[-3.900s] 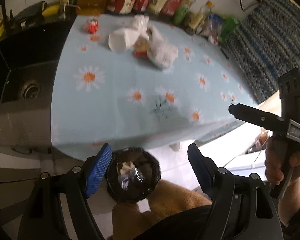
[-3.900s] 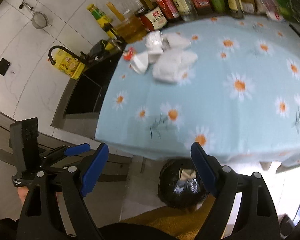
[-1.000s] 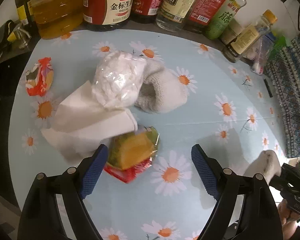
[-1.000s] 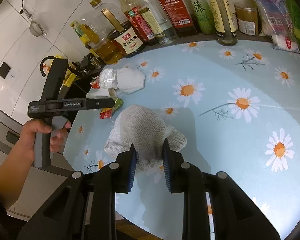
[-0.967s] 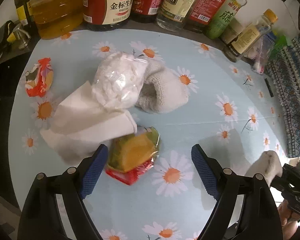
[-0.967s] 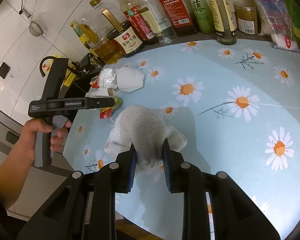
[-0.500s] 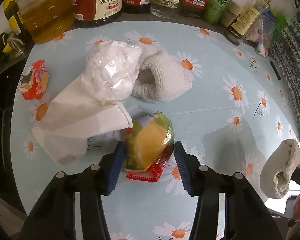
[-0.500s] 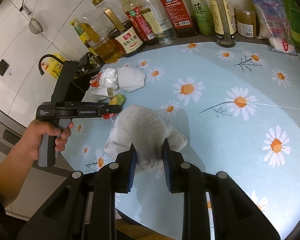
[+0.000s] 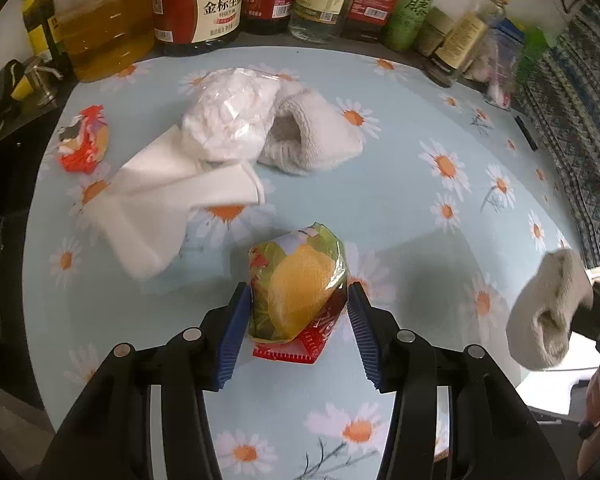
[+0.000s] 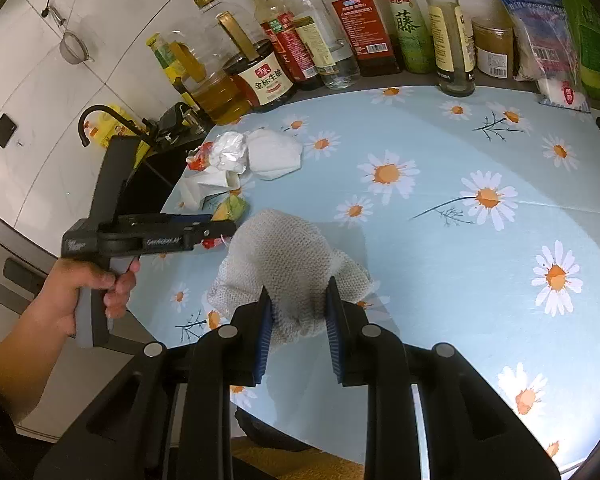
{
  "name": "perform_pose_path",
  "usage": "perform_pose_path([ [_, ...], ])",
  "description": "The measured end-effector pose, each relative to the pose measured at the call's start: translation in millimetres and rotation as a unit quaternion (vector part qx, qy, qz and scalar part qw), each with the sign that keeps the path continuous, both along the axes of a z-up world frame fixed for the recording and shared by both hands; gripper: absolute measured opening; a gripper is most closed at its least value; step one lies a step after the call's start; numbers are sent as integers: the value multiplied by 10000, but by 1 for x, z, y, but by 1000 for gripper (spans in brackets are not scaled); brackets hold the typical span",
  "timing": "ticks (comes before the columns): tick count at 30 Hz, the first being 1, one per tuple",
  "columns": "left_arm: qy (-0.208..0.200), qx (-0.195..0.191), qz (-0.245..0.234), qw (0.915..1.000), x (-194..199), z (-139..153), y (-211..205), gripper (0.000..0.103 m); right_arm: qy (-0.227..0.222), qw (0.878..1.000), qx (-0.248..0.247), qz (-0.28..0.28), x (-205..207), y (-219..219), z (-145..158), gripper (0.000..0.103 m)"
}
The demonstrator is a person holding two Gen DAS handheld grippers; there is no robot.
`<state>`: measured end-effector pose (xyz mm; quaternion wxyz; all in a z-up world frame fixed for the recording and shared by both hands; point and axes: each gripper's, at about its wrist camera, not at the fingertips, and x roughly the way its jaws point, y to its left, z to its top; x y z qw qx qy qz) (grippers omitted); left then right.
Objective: Collect trash
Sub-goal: 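Carry the snack packet and grey knit cloth down over the black bin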
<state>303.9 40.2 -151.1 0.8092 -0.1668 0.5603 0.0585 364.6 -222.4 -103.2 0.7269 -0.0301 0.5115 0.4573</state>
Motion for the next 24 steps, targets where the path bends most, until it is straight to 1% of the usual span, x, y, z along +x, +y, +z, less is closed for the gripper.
perform_pose_path([
  [8, -338, -134, -57, 9993, -38, 17, -6, 48, -88, 9999, -105, 1, -24, 14, 3, 26],
  [10, -455, -93, -96, 9989, -51, 21, -7, 48, -76, 9999, -120, -3, -32, 17, 3, 26],
  [18, -533, -252, -91, 9982, -97, 23, -9, 48, -62, 9998, -199, 23, -61, 32, -2, 26],
  [24, -624, -447, -27, 9970, -129, 21, -6, 48, -43, 9996, -273, -67, -78, 39, -2, 26],
])
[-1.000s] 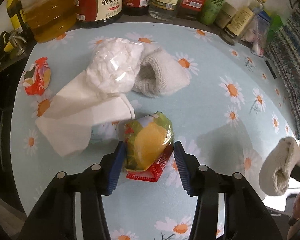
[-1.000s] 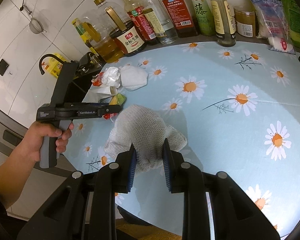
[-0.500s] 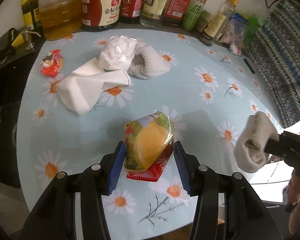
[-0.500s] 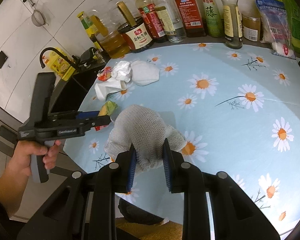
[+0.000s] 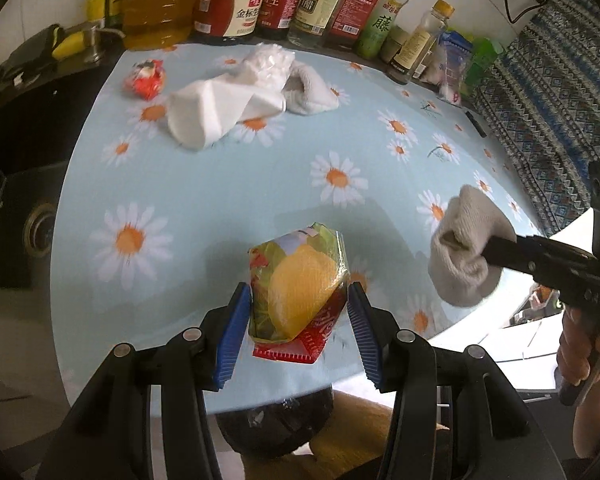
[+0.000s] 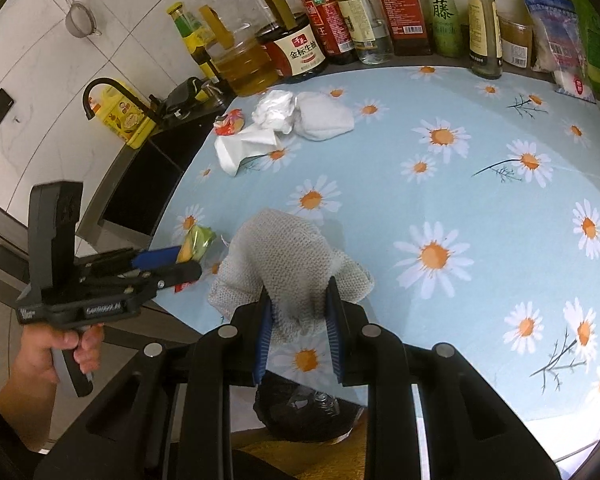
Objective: Collect trash
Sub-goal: 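Carry the snack packet and grey knit cloth down over the black bin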
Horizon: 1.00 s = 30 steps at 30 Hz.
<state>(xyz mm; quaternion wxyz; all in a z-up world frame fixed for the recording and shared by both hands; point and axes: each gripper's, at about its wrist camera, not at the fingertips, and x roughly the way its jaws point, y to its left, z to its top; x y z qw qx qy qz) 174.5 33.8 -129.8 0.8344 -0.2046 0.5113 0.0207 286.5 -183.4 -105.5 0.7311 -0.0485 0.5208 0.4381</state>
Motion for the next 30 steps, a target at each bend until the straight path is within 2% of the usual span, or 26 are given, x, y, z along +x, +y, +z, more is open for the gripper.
perform_pose_path([
  [8, 12, -277, 26, 9996, -42, -9, 0, 48, 75, 9999, -126, -67, -34, 6, -9, 26],
  [20, 57, -544, -293, 9981, -90, -12, -14, 48, 195, 9994, -292, 3, -94, 10, -23, 26],
  [30, 447, -766, -492, 9948, -120, -44, -33, 48, 461, 9968, -647, -12, -134, 3, -55, 26],
])
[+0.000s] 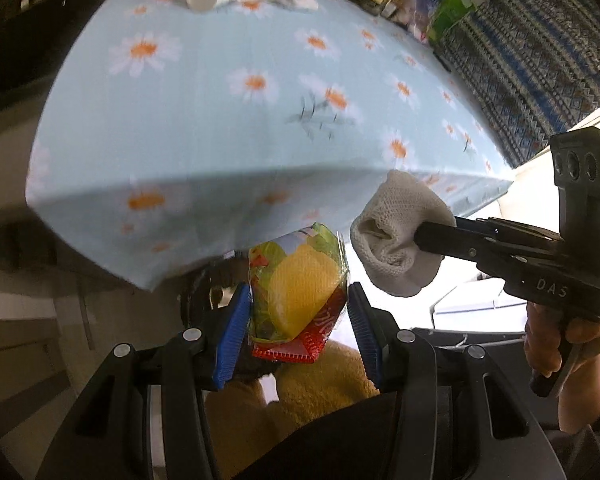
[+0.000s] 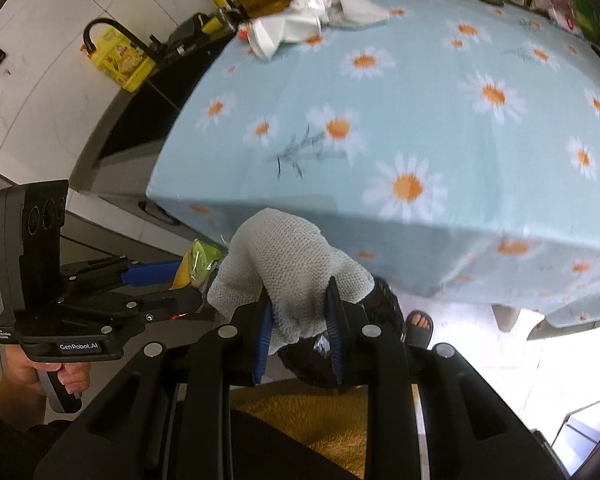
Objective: Collect trash
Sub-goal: 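Carry the snack packet and grey knit cloth down over the black bin, then open the left tool and the right tool to drop both items into the bin, then raise both tools back up toward the table items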
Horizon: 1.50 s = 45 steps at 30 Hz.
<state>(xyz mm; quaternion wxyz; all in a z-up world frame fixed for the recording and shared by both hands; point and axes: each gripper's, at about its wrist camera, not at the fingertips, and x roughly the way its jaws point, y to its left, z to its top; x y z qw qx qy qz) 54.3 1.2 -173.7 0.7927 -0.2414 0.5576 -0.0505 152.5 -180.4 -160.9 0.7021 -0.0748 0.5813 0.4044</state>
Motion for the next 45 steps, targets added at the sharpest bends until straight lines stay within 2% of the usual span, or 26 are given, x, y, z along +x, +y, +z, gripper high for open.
perform_pose_path([
  [9, 394, -58, -54, 9992, -15, -33, -7, 48, 263, 9989, -373, 57, -18, 0, -38, 26],
  [18, 744, -131, -76, 9971, -16, -62, -9, 48, 550, 9964, -613, -195, -18, -5, -76, 27],
  [22, 811, -124, -80, 9966, -12, -64, -9, 48, 506, 9969, -545, -259, -16, -7, -72, 31],
  [25, 882, -85, -24, 9961, -7, -65, -6, 50, 638, 9960, -498, -384, -9, -7, -73, 37],
  [27, 1003, -90, 47, 9949, -5, -68, -3, 67, 712, 9956, -479, -386, -7, -7, -76, 42],
  [28, 1045, -138, 95, 9944, -5, -69, -2, 68, 717, 9955, -483, -393, -6, -7, -76, 43],
  [38, 1137, -140, 140, 9933, -9, -71, -3, 68, 659, 9960, -428, -431, -6, -11, -70, 44],
  [45, 979, -107, 166, 9950, -9, -54, -1, 68, 523, 9973, -254, -457, -3, -14, -51, 44],
])
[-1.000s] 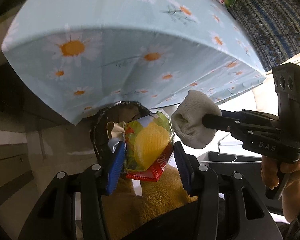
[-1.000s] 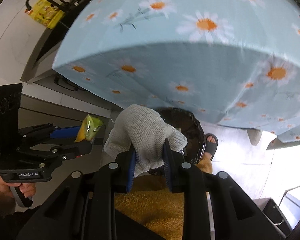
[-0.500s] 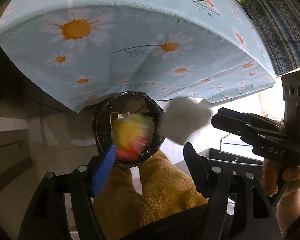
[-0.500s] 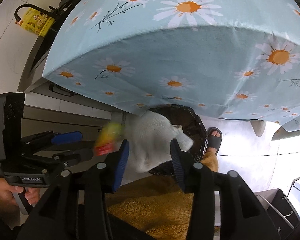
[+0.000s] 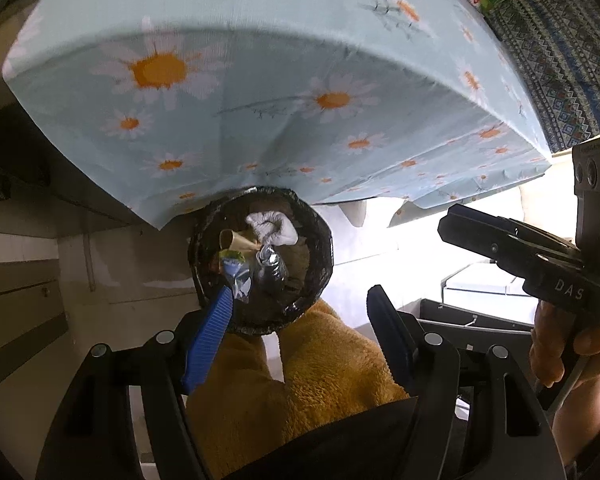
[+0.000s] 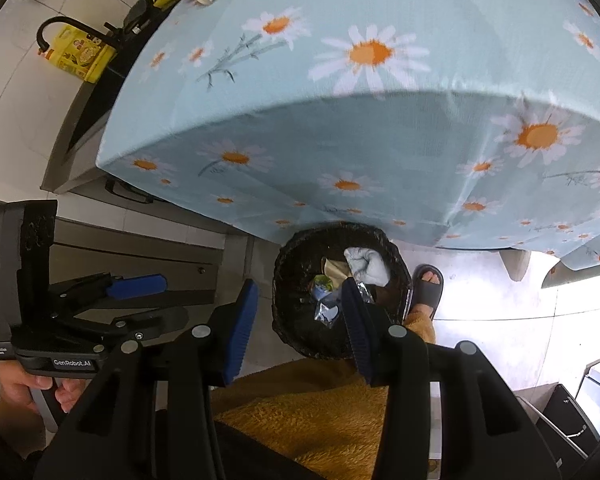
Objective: Collect trash
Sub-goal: 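Raise both tools back up toward the table items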
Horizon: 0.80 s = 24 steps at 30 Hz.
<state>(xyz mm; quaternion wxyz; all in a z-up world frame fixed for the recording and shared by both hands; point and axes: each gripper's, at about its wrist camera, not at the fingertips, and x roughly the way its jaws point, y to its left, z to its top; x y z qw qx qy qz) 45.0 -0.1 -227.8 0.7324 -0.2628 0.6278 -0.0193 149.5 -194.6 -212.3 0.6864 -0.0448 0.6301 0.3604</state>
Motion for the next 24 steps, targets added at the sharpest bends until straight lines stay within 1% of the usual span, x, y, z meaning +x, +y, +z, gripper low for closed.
perform_pose_path([
  [2, -89, 11, -3, 10000, 0, 8, 1, 68, -76, 10000, 52, -1, 1, 0, 9, 46],
  [7, -456, 72, 72, 9989, -1, 37, 9, 68, -417, 9990, 165, -1, 1, 1, 36, 47],
  [9, -587, 90, 87, 9982, -1, 47, 10, 68, -473, 9986, 237, -36, 2, 1, 45, 47],
  [11, -698, 94, 131, 9974, -1, 55, 13, 68, -572, 9980, 271, -73, 2, 1, 53, 50],
  [14, -885, 119, 140, 9959, 2, 70, 18, 68, -716, 9967, 358, -135, 4, 2, 67, 50],
  [17, -1028, 185, 73, 9945, 5, 85, 23, 68, -852, 9950, 473, -202, 6, 1, 80, 50],
  [21, -1332, 332, 65, 9905, 10, 109, 29, 68, -1077, 9917, 624, -324, 10, 1, 101, 51],
  [24, -1485, 476, 44, 9878, 14, 123, 31, 68, -1218, 9894, 712, -356, 11, 2, 114, 55],
])
